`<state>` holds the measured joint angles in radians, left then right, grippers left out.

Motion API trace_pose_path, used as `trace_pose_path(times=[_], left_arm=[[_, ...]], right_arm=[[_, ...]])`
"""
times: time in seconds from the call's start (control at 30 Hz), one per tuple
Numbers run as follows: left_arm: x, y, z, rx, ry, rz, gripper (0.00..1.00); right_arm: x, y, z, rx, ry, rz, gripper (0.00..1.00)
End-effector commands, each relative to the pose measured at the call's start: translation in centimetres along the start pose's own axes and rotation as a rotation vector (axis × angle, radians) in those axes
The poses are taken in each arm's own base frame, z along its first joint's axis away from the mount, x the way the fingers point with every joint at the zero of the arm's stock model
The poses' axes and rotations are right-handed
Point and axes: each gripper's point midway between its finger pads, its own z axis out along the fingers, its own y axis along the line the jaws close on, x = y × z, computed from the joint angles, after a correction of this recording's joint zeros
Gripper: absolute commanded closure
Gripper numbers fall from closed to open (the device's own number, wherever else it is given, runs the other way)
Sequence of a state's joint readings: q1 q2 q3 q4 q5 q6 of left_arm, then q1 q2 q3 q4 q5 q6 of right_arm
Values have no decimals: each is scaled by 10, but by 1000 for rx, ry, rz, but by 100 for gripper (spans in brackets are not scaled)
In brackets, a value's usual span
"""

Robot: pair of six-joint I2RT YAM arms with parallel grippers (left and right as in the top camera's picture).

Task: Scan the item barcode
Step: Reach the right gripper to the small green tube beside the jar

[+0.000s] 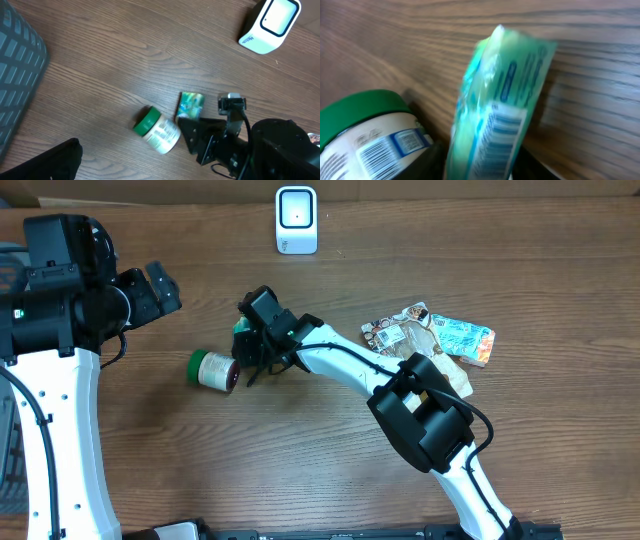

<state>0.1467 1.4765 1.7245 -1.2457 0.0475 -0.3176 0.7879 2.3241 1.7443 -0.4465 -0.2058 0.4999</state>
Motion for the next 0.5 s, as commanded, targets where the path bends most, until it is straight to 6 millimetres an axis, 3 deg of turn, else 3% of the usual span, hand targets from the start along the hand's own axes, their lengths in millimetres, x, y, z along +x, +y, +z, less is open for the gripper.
trace_pose_path(times=[0.0,0.1,0.27,0.37,0.47], left_arm=[[-5,1,-8,-1,-28,4,0],[-5,1,-8,-1,-28,4,0],[-5,1,-8,-1,-28,4,0],[-5,1,-8,-1,-28,4,0],[-5,1,-8,-1,-28,4,0]], right_arm=[[-4,-17,2,61,-21,9,64],[-4,-17,2,61,-19,-22,76],[-10,-14,-17,74,-6,-26,80],[-19,-11,-47,103,-16,-81,84],[-32,-27,-88,261,-85,-84,84]])
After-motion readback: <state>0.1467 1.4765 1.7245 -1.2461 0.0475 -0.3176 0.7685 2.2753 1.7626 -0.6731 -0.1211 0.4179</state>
